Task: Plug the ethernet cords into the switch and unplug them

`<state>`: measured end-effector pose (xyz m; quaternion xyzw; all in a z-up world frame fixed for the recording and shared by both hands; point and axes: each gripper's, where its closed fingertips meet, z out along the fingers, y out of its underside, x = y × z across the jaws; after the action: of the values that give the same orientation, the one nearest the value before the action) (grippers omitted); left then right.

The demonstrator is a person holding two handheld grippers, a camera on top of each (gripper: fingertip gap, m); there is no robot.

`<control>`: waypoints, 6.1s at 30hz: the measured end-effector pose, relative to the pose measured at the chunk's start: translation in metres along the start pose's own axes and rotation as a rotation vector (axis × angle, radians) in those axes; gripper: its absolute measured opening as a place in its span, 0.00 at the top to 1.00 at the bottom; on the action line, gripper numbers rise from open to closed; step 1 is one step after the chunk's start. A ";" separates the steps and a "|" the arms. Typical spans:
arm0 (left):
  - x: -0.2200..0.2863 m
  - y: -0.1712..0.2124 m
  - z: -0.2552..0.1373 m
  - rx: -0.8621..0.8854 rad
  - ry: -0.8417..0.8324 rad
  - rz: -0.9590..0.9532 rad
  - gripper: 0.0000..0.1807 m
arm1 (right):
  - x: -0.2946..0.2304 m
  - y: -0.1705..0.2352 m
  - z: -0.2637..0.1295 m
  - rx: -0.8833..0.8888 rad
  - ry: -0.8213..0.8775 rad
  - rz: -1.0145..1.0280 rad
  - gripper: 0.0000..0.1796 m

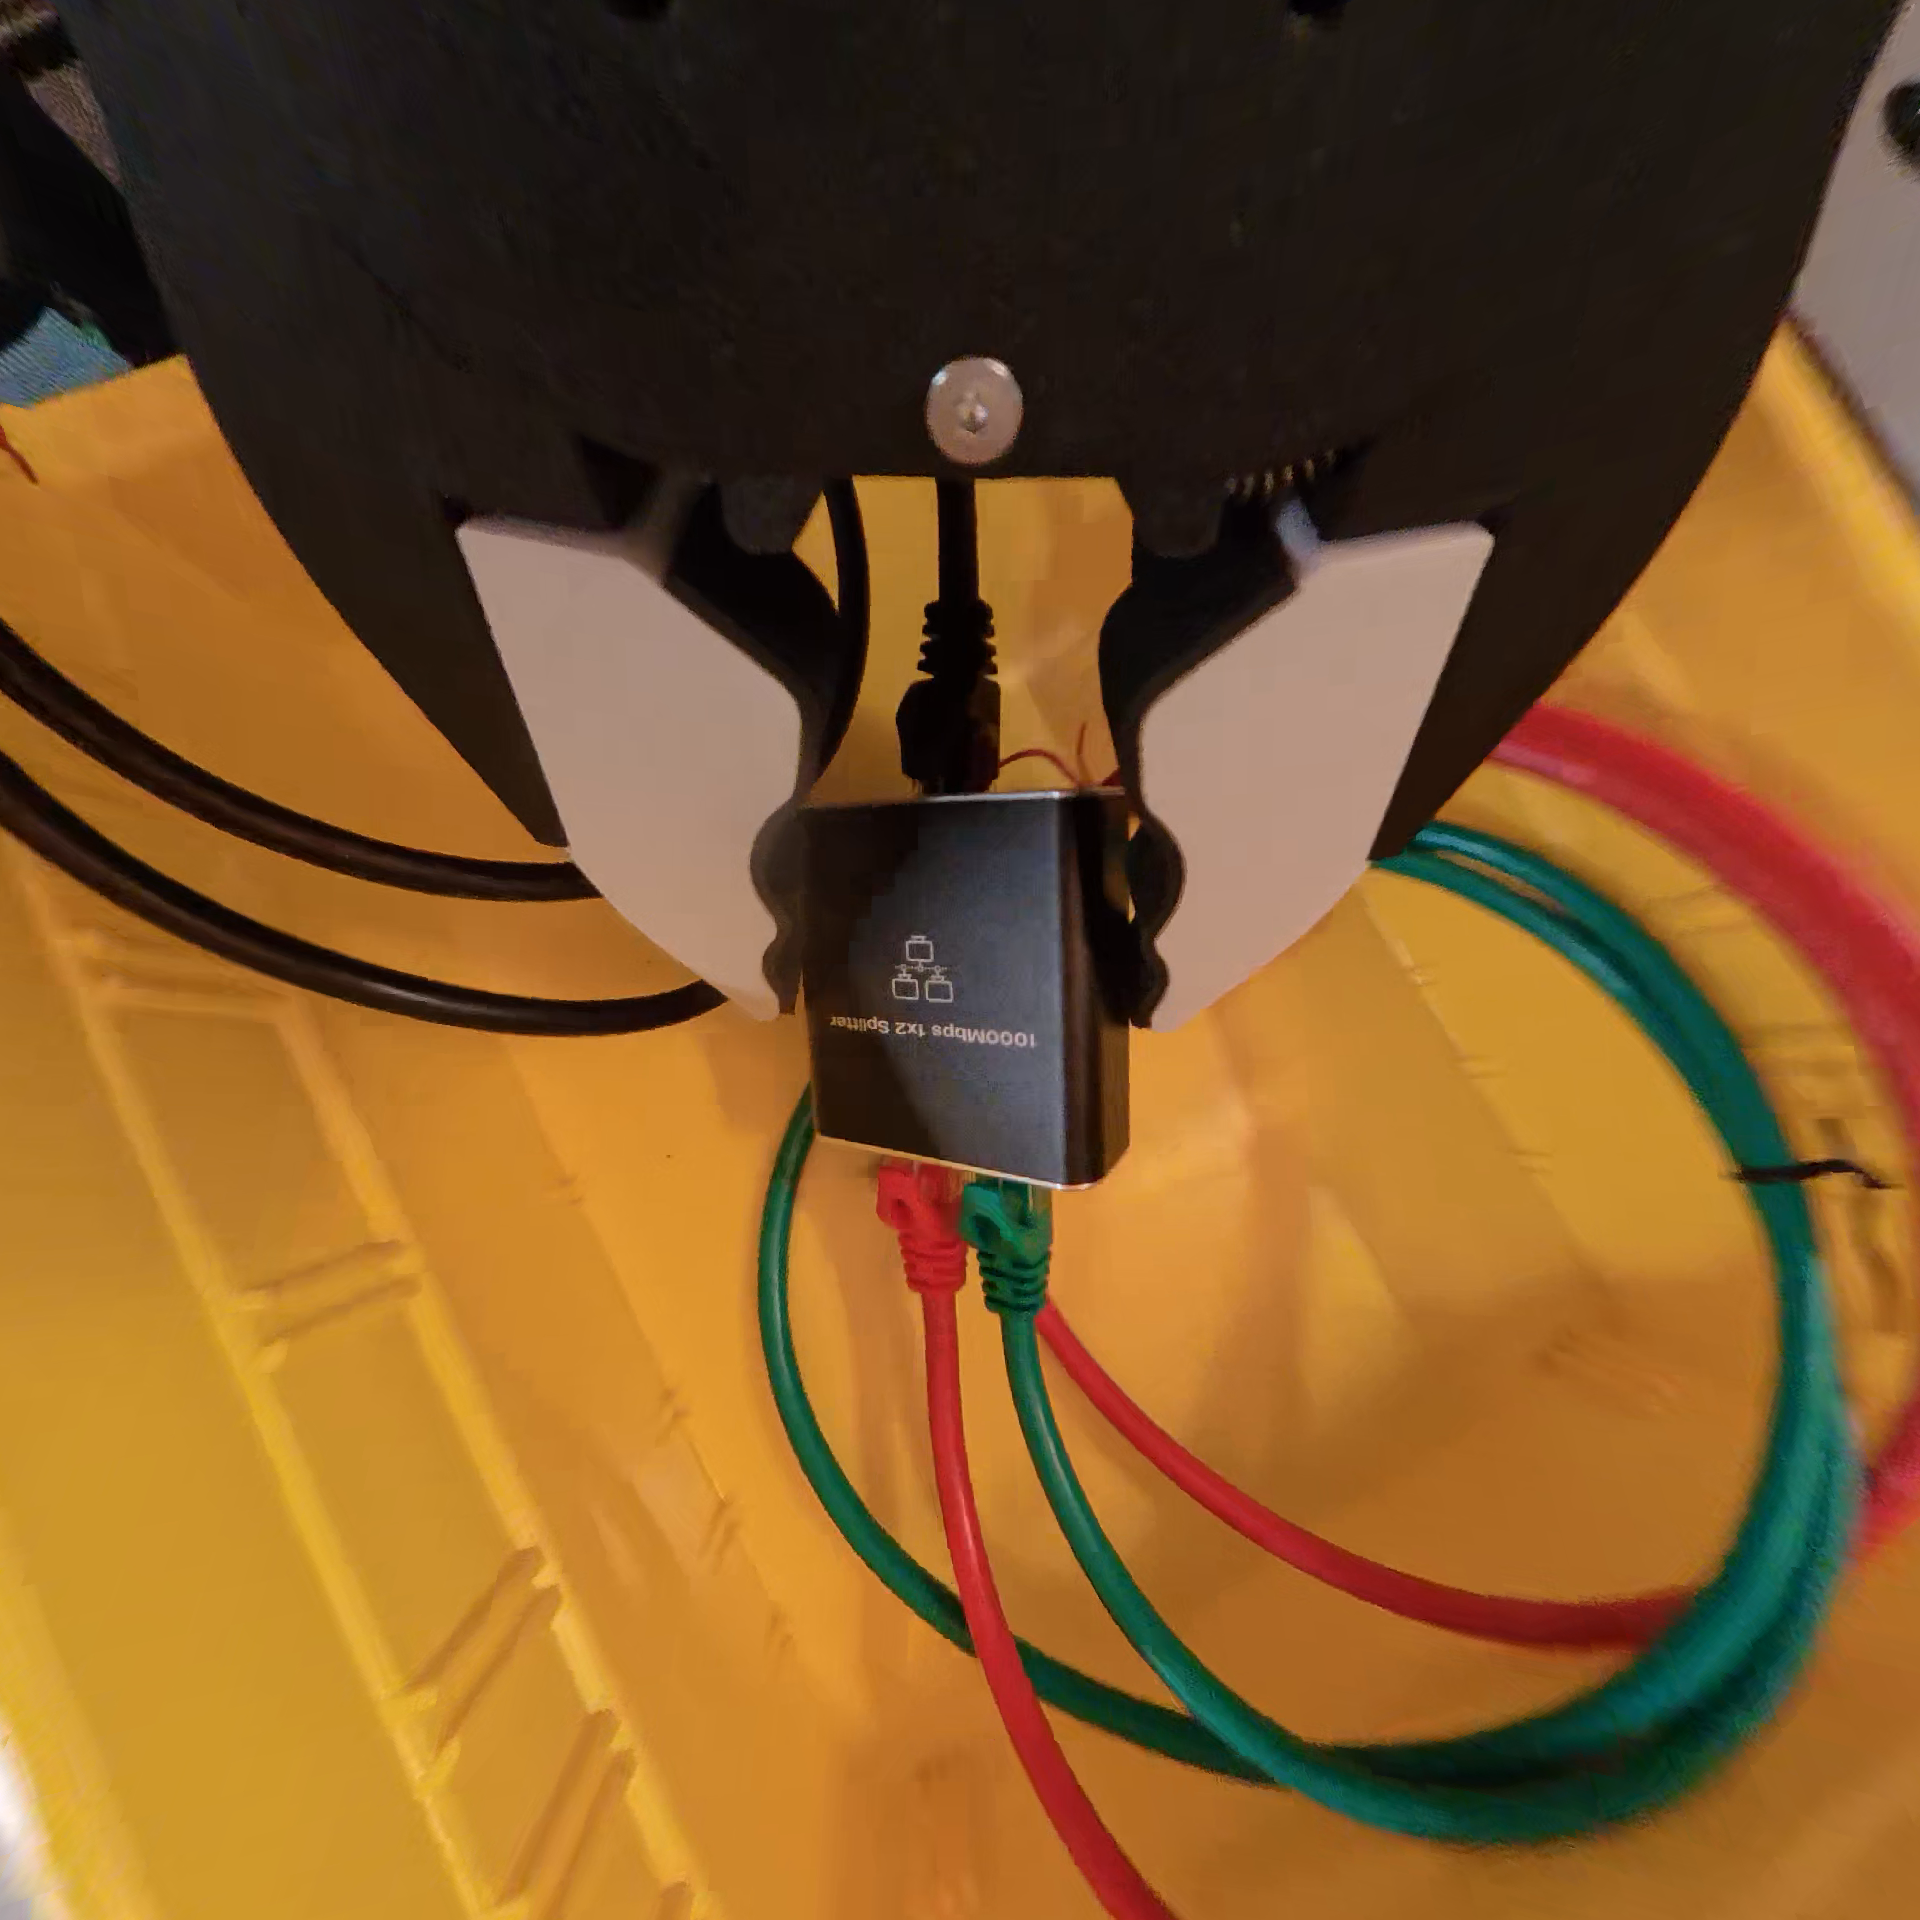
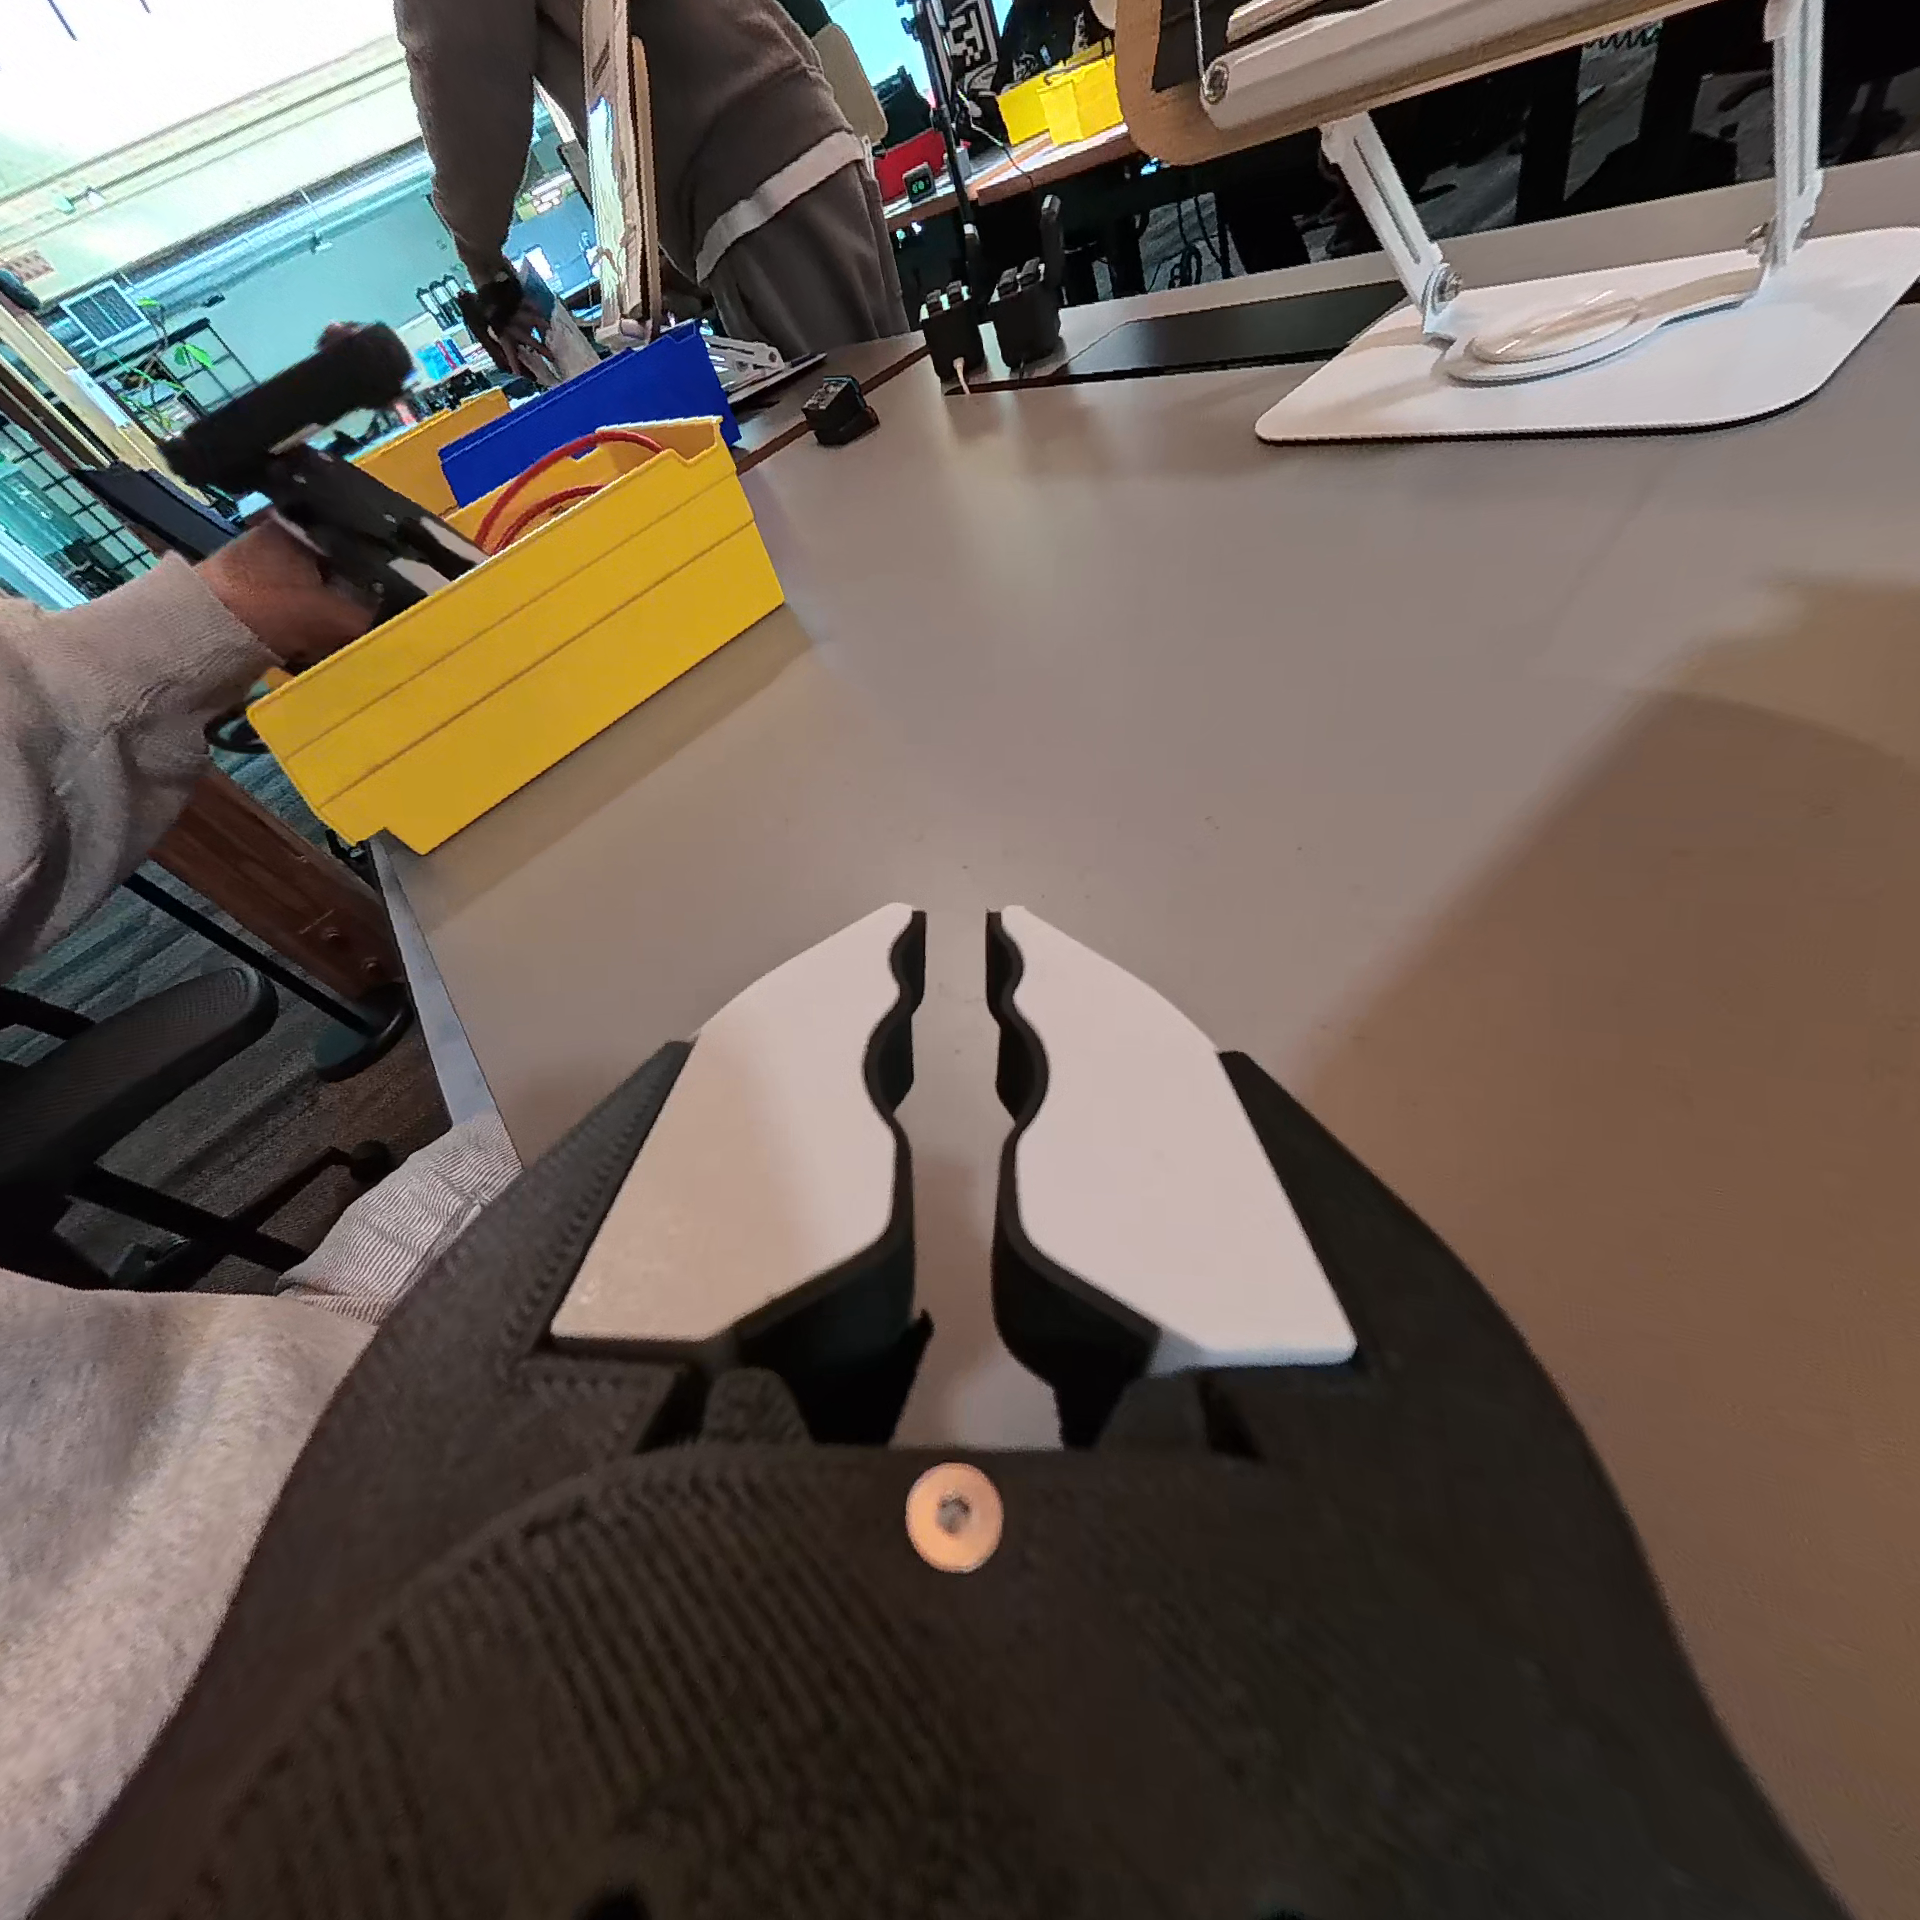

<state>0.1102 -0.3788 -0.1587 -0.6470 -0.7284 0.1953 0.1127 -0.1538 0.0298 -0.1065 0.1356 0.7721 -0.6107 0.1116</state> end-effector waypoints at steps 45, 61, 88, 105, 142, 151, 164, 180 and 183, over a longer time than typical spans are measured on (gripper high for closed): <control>0.318 -0.217 -0.058 0.964 0.614 0.156 0.67 | -0.035 -0.048 0.013 0.320 -0.168 0.178 0.87; 0.359 -0.186 -0.014 0.884 0.734 0.329 0.63 | -0.051 -0.029 0.064 0.126 -0.333 0.272 0.91; 0.373 -0.171 -0.026 0.639 1.384 0.008 0.85 | -0.052 -0.036 0.051 0.195 -0.338 0.135 0.82; 0.374 -0.171 -0.022 0.629 1.342 0.030 0.85 | -0.048 -0.030 0.046 0.176 -0.394 0.236 0.94; 0.366 -0.157 -0.006 0.539 1.197 0.206 0.84 | -0.038 -0.017 0.045 0.026 -0.366 0.150 0.87; 0.369 -0.152 -0.002 0.506 1.169 0.259 0.84 | -0.047 0.000 0.051 -0.082 -0.404 0.088 0.84; 0.376 -0.147 0.001 0.480 1.135 0.316 0.84 | -0.052 0.006 0.052 -0.131 -0.388 0.019 0.88; 0.378 -0.145 0.005 0.464 1.109 0.338 0.84 | -0.051 0.011 0.052 -0.168 -0.370 -0.023 0.87; 0.378 -0.145 0.005 0.465 1.106 0.338 0.84 | -0.051 0.011 0.053 -0.170 -0.364 -0.034 0.87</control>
<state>-0.0741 -0.0195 -0.1342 -0.7174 -0.3882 0.0000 0.5785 -0.1016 -0.0227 -0.1116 0.0002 0.7901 -0.5597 0.2500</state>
